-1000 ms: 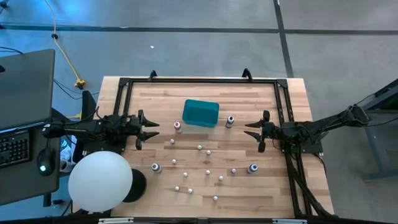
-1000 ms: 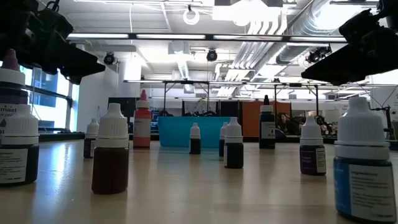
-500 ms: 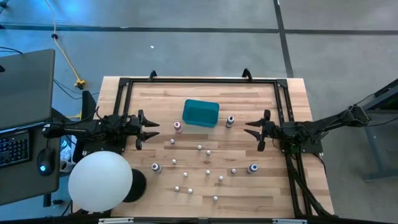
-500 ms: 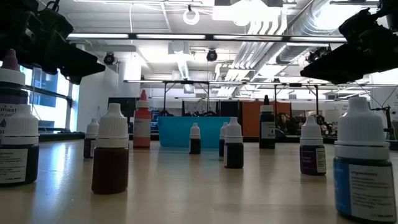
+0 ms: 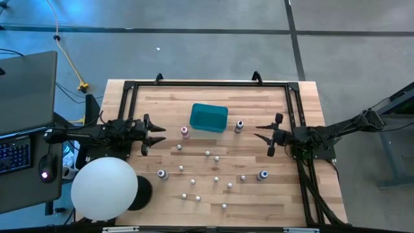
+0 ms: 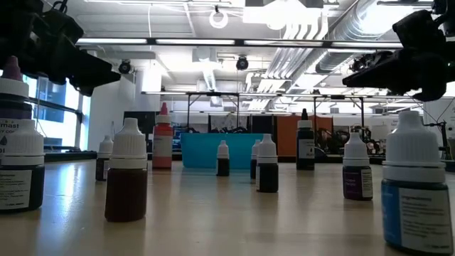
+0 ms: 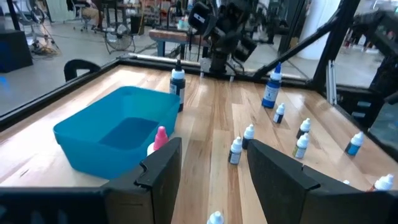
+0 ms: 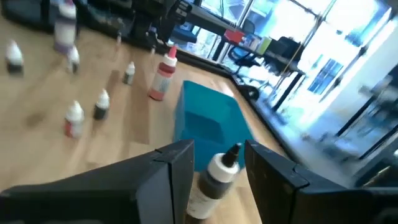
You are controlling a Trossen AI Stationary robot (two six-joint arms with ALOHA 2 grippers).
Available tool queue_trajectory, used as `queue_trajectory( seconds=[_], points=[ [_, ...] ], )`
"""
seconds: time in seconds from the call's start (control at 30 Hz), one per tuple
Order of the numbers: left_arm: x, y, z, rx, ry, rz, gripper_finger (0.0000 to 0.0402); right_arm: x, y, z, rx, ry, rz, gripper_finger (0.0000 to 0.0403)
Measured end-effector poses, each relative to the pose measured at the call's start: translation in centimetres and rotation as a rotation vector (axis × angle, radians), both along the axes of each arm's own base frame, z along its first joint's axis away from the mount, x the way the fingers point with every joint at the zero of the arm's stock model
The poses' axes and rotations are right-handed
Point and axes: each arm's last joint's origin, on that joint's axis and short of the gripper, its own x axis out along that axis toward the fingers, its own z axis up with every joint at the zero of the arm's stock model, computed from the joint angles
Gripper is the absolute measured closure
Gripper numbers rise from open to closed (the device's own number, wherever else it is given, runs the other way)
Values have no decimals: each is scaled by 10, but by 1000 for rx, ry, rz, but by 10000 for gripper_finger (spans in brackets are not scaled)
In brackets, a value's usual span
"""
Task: Pick & Place food coloring
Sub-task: Put the black food coloring bottle into the blue bin
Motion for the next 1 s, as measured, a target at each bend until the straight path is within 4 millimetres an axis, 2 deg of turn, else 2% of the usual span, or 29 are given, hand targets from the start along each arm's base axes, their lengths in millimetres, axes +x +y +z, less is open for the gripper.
queue_trajectory(
  seconds=[0.2,0.33,0.43,0.57,0.73,0.87,1.0],
  points=[
    [0,1,12,-6,-130,23,220,0,1,0,-25,7,33,269],
    [-1,3,14,-17,-153,91,220,1,4,1,222,-54,130,269],
    [-1,4,18,-32,-188,133,220,2,5,8,233,-123,163,269],
    [-2,4,22,-37,-227,140,220,2,3,15,246,-210,95,269],
    [-4,5,30,-48,-315,177,220,0,-6,26,284,-359,-86,269],
    [-5,5,33,-73,-341,175,220,5,-12,28,240,-361,-34,269],
    [-5,5,36,-93,-376,173,220,13,-21,24,299,-348,20,269]
  ],
)
